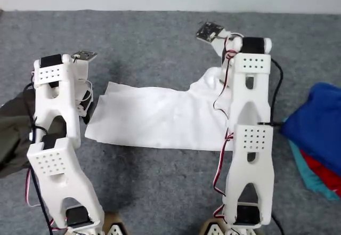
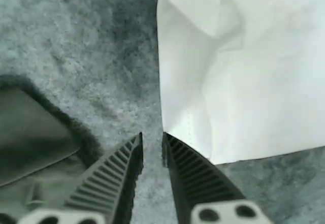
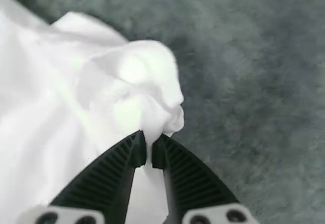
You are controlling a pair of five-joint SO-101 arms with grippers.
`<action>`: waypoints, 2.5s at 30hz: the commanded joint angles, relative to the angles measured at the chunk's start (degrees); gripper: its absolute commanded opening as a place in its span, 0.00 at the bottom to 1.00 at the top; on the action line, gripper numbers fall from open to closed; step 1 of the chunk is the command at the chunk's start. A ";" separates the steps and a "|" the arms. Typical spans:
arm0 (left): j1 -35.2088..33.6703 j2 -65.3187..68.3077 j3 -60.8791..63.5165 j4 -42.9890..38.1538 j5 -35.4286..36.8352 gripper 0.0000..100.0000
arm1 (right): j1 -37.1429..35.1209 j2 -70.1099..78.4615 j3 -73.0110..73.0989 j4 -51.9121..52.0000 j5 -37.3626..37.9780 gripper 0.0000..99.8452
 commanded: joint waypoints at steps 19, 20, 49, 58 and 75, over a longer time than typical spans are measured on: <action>-0.35 -4.31 -0.22 1.76 0.35 0.06 | -3.82 -36.09 54.86 2.07 9.41 0.01; -0.35 -4.31 -0.22 1.76 0.35 0.06 | -3.82 -36.97 56.62 2.07 9.67 0.01; -0.09 -4.40 -0.13 1.93 0.70 0.06 | -5.67 -65.01 82.02 -15.43 0.00 0.13; 2.73 -4.13 2.95 1.85 1.76 0.18 | -6.02 -62.99 82.64 -16.48 -9.14 0.13; 6.77 6.86 -14.64 1.85 1.49 0.28 | -0.22 -63.08 82.29 -16.40 -6.15 0.13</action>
